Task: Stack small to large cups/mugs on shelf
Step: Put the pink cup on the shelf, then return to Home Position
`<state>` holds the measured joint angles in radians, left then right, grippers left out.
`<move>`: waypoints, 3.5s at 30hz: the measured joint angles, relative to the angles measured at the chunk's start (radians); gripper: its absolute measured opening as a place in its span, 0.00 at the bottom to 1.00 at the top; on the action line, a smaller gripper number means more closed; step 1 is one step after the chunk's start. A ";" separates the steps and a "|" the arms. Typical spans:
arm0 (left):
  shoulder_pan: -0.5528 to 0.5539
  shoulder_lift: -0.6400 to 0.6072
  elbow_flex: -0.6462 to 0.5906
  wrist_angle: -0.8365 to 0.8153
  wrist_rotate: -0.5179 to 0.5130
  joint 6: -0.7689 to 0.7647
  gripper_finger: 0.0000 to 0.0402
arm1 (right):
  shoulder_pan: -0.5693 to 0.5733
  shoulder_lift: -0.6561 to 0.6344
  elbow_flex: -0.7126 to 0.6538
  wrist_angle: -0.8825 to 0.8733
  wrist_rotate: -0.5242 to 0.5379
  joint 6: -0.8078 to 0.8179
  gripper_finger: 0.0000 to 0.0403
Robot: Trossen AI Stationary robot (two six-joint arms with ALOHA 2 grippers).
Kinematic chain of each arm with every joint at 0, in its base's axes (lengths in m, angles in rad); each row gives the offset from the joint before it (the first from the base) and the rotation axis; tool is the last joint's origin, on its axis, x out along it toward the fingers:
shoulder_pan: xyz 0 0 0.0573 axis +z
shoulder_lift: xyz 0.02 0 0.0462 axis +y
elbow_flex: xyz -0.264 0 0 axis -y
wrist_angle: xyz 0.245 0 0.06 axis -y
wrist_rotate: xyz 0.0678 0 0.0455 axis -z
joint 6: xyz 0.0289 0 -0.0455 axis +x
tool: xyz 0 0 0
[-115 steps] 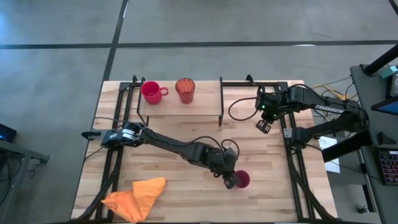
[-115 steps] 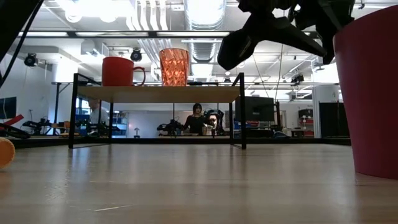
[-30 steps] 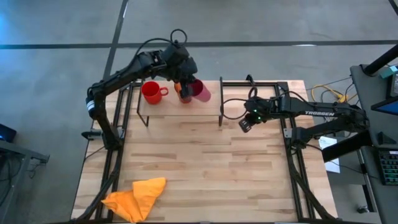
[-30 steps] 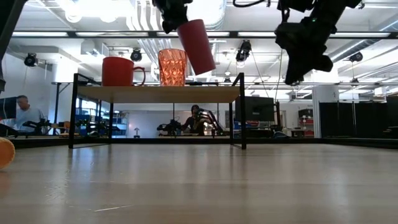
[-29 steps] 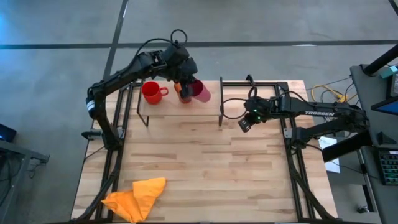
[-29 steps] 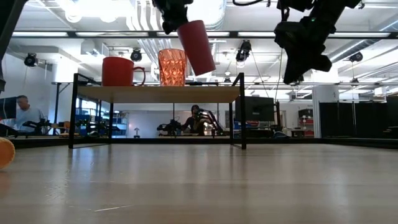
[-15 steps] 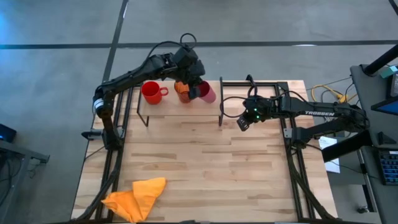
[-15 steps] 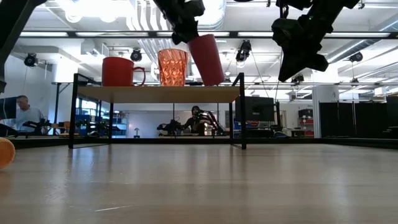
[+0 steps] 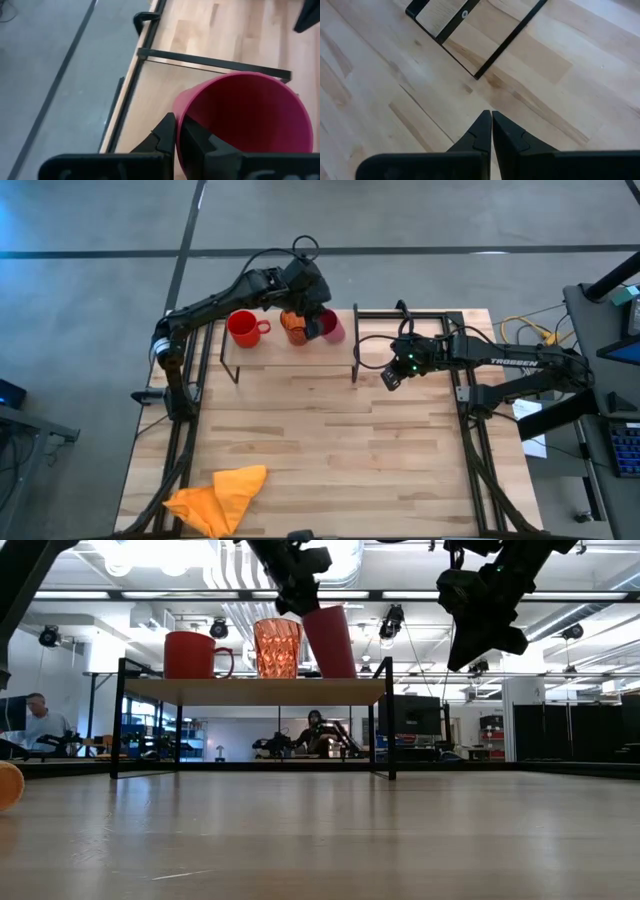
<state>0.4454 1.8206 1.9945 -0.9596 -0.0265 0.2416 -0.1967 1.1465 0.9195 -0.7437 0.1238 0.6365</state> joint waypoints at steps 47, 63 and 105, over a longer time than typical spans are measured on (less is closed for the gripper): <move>-0.013 -0.038 0.041 0.175 -0.005 -0.025 0.13 | 0.000 0.000 0.008 0.001 0.009 -0.069 0.02; -0.110 -0.391 0.134 0.062 0.003 -0.122 0.03 | 0.011 -0.001 0.475 -0.054 -0.012 -0.409 0.02; -0.526 -0.811 -0.245 -0.188 -0.215 -0.447 0.00 | 0.214 -0.522 0.150 0.001 0.086 -0.281 0.02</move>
<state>-0.0808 1.0091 1.7499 -1.1472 -0.2414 -0.2054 0.0177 0.6250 1.0699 -0.7432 0.2096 0.3559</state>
